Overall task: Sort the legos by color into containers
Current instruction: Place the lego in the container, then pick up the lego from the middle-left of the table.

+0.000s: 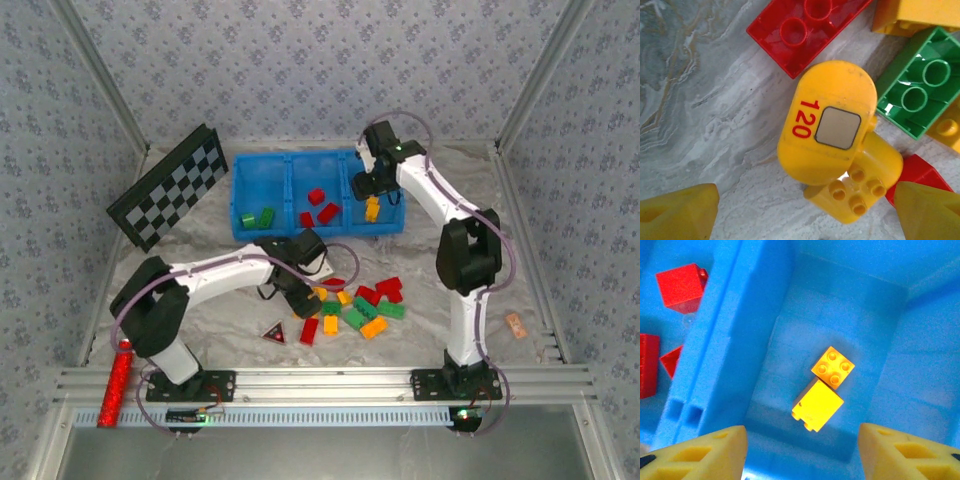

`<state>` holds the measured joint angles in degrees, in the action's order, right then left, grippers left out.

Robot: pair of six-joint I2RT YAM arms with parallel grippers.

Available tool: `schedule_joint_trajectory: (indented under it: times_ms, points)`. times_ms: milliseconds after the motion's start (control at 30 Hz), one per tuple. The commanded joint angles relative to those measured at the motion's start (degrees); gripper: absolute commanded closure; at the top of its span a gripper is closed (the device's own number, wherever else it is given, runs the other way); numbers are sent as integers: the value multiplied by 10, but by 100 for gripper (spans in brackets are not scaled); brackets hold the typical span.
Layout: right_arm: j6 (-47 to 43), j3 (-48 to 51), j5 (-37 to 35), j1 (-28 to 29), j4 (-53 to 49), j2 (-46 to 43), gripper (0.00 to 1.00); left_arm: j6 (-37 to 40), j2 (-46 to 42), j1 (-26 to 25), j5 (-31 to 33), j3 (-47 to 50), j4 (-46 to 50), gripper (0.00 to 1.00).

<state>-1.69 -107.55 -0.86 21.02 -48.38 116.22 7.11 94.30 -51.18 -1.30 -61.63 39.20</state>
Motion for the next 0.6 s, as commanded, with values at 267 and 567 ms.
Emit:
schedule_joint_trajectory:
  times_ms: [267,567]
  points:
    - [34,107,-5,-30,-7,-131,36,34,60,-6,-45,-51,-32,11]
    - [37,143,-3,-59,-1,-156,36,34,78,-6,-57,-50,-21,16]
